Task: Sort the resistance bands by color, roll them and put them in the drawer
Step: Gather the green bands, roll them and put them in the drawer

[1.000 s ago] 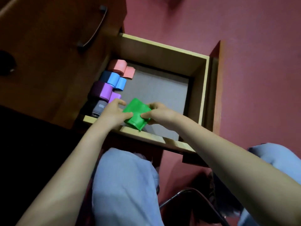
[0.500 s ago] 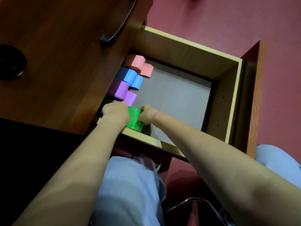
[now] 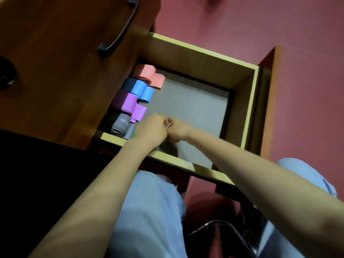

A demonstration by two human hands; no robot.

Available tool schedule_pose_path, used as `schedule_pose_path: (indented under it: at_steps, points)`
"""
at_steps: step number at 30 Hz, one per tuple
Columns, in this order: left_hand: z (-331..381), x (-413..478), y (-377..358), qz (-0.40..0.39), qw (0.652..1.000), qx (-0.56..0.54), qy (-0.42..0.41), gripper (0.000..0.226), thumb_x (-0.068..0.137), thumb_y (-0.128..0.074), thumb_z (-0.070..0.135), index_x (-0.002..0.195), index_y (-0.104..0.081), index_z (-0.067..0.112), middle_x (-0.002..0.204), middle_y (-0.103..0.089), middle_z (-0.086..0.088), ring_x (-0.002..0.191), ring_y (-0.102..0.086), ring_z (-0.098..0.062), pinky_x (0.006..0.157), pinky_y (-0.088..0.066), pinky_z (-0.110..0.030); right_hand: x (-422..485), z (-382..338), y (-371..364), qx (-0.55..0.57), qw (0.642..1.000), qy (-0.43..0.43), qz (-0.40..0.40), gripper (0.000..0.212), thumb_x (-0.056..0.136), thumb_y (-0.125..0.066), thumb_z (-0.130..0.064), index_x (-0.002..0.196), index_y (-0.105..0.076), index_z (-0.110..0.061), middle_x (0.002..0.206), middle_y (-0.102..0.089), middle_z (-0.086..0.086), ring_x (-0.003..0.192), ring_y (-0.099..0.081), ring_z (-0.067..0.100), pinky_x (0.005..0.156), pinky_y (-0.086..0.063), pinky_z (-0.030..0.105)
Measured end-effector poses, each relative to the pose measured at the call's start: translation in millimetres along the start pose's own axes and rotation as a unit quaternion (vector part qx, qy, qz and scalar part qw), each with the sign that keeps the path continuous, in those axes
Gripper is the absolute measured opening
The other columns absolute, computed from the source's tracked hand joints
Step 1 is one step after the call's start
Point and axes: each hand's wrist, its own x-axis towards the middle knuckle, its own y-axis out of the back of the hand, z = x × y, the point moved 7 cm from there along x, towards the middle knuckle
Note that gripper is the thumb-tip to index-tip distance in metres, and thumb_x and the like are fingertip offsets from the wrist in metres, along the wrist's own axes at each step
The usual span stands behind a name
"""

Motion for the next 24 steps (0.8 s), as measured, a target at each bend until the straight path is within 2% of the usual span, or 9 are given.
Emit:
schedule_pose_path:
  at_steps: [2, 3, 5, 7, 8, 9, 12, 16, 24]
  points:
    - [25, -7, 5, 0.017, 0.998, -0.062, -0.026, 0.023, 0.088, -0.044, 0.009, 0.104, -0.06, 0.012, 0.116, -0.054, -0.014, 0.106, -0.052, -0.032, 0.086, -0.04, -0.035, -36, 3, 26, 0.011, 0.999, 0.042, -0.009, 0.032, 0.091, -0.042, -0.011, 0.122, -0.046, -0.004, 0.121, -0.054, 0.02, 0.091, -0.055, 0.024, 0.067, -0.047, 0.026]
    - [41, -12, 5, 0.024, 0.995, -0.089, -0.044, 0.021, 0.088, -0.046, 0.011, 0.103, -0.06, 0.011, 0.115, -0.054, -0.014, 0.105, -0.053, -0.032, 0.087, -0.04, -0.035, -57, 6, 44, -0.02, 0.997, 0.074, 0.024, 0.031, 0.091, -0.043, -0.01, 0.121, -0.047, -0.005, 0.122, -0.054, 0.018, 0.097, -0.054, 0.024, 0.071, -0.045, 0.025]
    - [78, -24, 4, 0.03, 0.985, -0.15, -0.081, 0.024, 0.088, -0.049, 0.017, 0.11, -0.058, 0.012, 0.117, -0.054, -0.012, 0.105, -0.054, -0.029, 0.093, -0.042, -0.036, -104, 22, 86, -0.154, 0.96, 0.131, 0.191, 0.038, 0.087, -0.048, -0.01, 0.125, -0.046, -0.007, 0.131, -0.048, 0.014, 0.121, -0.044, 0.026, 0.092, -0.037, 0.027]
    - [117, -40, -5, 0.001, 0.975, -0.186, -0.117, 0.037, 0.088, -0.052, 0.028, 0.121, -0.051, 0.013, 0.123, -0.05, -0.009, 0.107, -0.053, -0.026, 0.096, -0.043, -0.039, -150, 47, 113, -0.3, 0.891, 0.117, 0.321, 0.051, 0.085, -0.052, -0.012, 0.134, -0.036, -0.006, 0.142, -0.034, 0.015, 0.133, -0.028, 0.03, 0.104, -0.028, 0.037]
    - [135, -48, -14, -0.022, 0.976, -0.168, -0.138, 0.042, 0.087, -0.052, 0.033, 0.124, -0.048, 0.014, 0.124, -0.048, -0.009, 0.108, -0.052, -0.026, 0.095, -0.043, -0.041, -159, 64, 117, -0.332, 0.881, 0.078, 0.327, 0.056, 0.087, -0.05, -0.016, 0.138, -0.029, -0.006, 0.147, -0.026, 0.014, 0.134, -0.026, 0.032, 0.104, -0.027, 0.042]
    - [154, -57, -25, -0.04, 0.979, -0.113, -0.163, 0.046, 0.085, -0.054, 0.036, 0.125, -0.046, 0.014, 0.124, -0.046, -0.009, 0.11, -0.05, -0.027, 0.094, -0.043, -0.041, -163, 82, 117, -0.319, 0.896, 0.04, 0.306, 0.058, 0.09, -0.046, -0.021, 0.141, -0.021, -0.008, 0.152, -0.017, 0.011, 0.133, -0.027, 0.033, 0.102, -0.029, 0.046]
    - [180, -73, -50, -0.05, 0.98, 0.042, -0.19, 0.053, 0.081, -0.057, 0.039, 0.123, -0.04, 0.011, 0.123, -0.047, -0.011, 0.112, -0.049, -0.03, 0.087, -0.04, -0.041, -158, 108, 105, -0.168, 0.953, 0.025, 0.252, 0.061, 0.096, -0.033, -0.026, 0.145, 0.001, -0.012, 0.156, 0.012, 0.002, 0.128, -0.037, 0.038, 0.099, -0.037, 0.048]
    - [173, -72, -54, -0.074, 0.985, 0.062, -0.141, 0.074, 0.077, -0.058, 0.049, 0.135, -0.026, 0.015, 0.128, -0.046, -0.011, 0.116, -0.049, -0.029, 0.087, -0.042, -0.041, -153, 104, 104, -0.087, 0.957, 0.047, 0.274, 0.06, 0.097, -0.029, -0.023, 0.144, 0.007, -0.012, 0.155, 0.015, 0.005, 0.126, -0.038, 0.039, 0.101, -0.036, 0.046]
    - [181, -78, -47, -0.012, 0.986, 0.129, -0.105, 0.063, 0.08, -0.058, 0.042, 0.129, -0.035, 0.008, 0.124, -0.05, -0.012, 0.114, -0.049, -0.026, 0.087, -0.041, -0.037, -139, 92, 97, -0.093, 0.969, 0.069, 0.22, 0.082, 0.089, -0.049, -0.009, 0.143, 0.012, -0.016, 0.152, 0.025, 0.006, 0.128, -0.036, 0.04, 0.104, -0.035, 0.045]
